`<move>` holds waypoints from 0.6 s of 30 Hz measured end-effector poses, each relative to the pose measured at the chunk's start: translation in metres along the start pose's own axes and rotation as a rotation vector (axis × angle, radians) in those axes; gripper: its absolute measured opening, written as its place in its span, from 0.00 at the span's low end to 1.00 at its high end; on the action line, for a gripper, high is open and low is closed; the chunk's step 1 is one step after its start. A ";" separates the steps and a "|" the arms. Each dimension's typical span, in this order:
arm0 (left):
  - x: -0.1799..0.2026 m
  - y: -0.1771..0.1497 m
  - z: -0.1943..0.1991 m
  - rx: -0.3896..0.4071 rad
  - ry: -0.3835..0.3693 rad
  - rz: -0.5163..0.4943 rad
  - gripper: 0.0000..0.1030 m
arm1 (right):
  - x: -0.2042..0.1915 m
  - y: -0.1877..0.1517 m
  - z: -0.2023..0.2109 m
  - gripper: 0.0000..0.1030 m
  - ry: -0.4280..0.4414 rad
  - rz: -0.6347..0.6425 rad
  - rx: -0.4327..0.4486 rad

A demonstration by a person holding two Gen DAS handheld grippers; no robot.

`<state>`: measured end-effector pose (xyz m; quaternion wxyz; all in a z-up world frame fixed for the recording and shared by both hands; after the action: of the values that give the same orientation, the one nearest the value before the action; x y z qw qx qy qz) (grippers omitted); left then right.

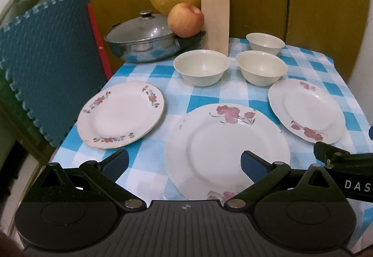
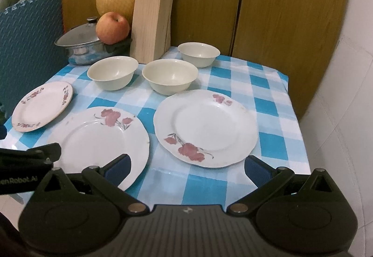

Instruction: Organize plates and bowls

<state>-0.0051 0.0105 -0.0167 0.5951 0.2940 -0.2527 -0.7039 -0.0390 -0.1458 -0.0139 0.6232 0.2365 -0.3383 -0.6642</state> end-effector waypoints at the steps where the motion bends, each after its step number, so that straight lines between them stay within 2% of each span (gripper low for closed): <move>1: -0.001 0.000 -0.001 -0.005 -0.003 0.004 1.00 | 0.000 0.000 -0.001 0.96 0.004 -0.002 -0.003; 8: -0.005 0.001 -0.004 -0.024 -0.025 0.033 1.00 | -0.002 -0.001 -0.003 0.96 0.037 -0.001 -0.011; 12: -0.006 0.001 -0.007 -0.036 -0.032 0.034 1.00 | 0.001 -0.002 -0.006 0.95 0.097 -0.041 -0.033; 15: -0.004 0.000 -0.008 -0.042 -0.033 0.028 1.00 | 0.004 -0.003 -0.010 0.92 0.151 -0.091 -0.062; 18: -0.003 -0.001 -0.010 -0.050 -0.029 0.017 1.00 | 0.002 -0.005 -0.012 0.89 0.154 -0.089 -0.076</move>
<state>0.0016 0.0133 -0.0240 0.6046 0.2668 -0.2461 -0.7090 -0.0337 -0.1500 -0.0254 0.6258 0.2777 -0.2534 -0.6834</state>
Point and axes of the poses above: each gripper's, at about its wrist camera, not at the fingertips, and z roughly against the way its jaws point, x to its right, y to its top, the point moved 1 cm from there along -z, roughly the way its jaws point, and after that the axes turned 1 degree about x, right-handed, at the moved point
